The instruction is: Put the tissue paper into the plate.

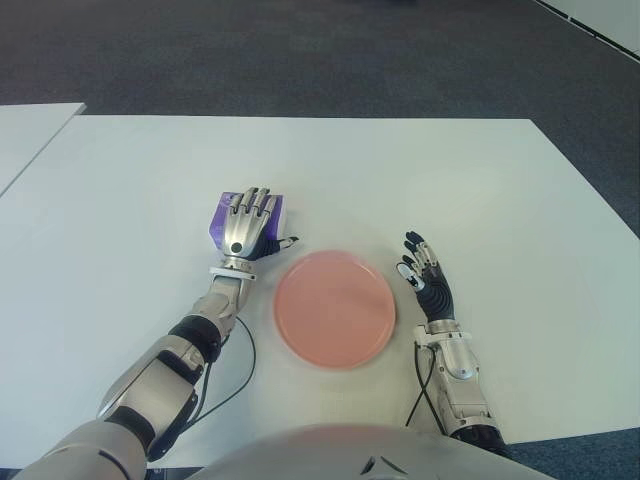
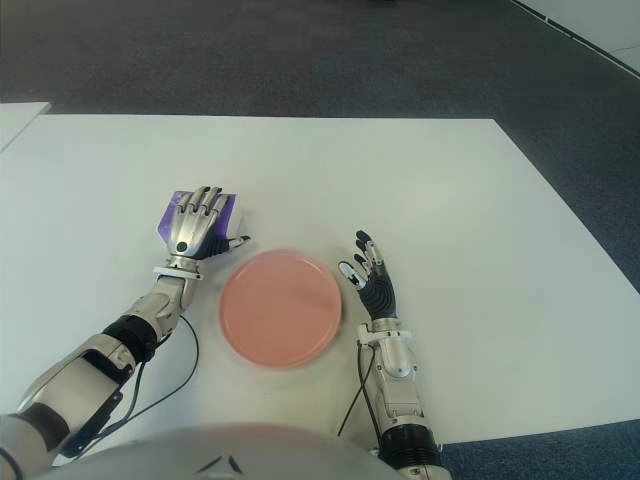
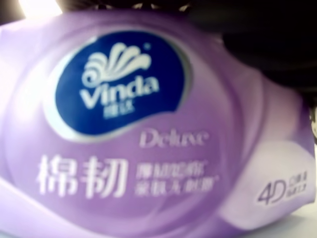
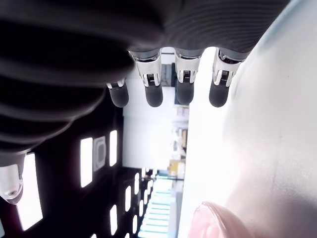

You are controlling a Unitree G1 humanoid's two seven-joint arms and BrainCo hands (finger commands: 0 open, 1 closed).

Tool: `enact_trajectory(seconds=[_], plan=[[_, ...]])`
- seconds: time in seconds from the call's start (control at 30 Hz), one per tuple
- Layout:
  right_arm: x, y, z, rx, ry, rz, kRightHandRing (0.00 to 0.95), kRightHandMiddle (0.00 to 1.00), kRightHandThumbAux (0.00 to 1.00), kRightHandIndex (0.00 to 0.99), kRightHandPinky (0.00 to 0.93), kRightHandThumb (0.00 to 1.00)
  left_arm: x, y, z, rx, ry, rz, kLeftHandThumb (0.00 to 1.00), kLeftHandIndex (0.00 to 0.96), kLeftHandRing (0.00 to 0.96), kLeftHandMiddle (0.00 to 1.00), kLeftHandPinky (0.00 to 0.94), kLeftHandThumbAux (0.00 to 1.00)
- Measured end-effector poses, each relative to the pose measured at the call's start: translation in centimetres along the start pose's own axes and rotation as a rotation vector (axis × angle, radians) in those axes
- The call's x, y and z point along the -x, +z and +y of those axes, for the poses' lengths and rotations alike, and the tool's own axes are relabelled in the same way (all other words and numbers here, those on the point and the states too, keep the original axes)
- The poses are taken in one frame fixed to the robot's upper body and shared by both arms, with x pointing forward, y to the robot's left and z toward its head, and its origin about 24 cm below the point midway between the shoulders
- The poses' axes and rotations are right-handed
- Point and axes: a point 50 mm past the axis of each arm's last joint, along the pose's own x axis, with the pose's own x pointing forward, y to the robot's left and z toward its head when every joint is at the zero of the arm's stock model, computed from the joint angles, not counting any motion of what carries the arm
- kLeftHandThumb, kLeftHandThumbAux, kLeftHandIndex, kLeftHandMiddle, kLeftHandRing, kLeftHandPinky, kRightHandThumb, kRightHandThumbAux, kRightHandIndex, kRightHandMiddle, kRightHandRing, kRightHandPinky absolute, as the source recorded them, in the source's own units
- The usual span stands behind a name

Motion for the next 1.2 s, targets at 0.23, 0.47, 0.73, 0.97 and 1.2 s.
enact_trajectory(seconds=[0.23, 0.47, 0.73, 0.97, 1.2], plan=[[-0.1, 0.0, 0.0, 0.000, 0.000, -0.001, 0.010, 0.070, 0.441, 0.050, 0.000, 0.224, 0.0, -0.1, -0.1, -0.006, -0.005, 0.001, 0.211, 0.233, 0.181, 0.202, 0.223, 0.332], [-0.1, 0.0, 0.0, 0.002, 0.005, -0.008, 0.011, 0.071, 0.442, 0.048, 0.000, 0.221, -0.4, -0.2, -0.1, -0.012, -0.008, 0.011, 0.219, 0.237, 0.189, 0.210, 0.229, 0.356], [-0.3, 0.0, 0.0, 0.005, 0.008, -0.021, 0.016, 0.075, 0.446, 0.054, 0.000, 0.220, -1.1, -0.8, -0.2, -0.019, -0.031, 0.022, 0.224, 0.236, 0.206, 0.223, 0.253, 0.369], [-0.4, 0.0, -0.1, 0.007, 0.009, -0.022, 0.012, 0.070, 0.447, 0.048, 0.000, 0.221, -1.8, -1.0, -0.7, 0.042, -0.118, 0.045, 0.251, 0.205, 0.232, 0.235, 0.271, 0.389], [-0.4, -0.1, -0.2, 0.010, 0.007, -0.021, 0.012, 0.068, 0.449, 0.043, 0.000, 0.215, -2.9, -0.8, -0.7, 0.238, -0.217, 0.111, 0.265, 0.179, 0.226, 0.223, 0.257, 0.408]])
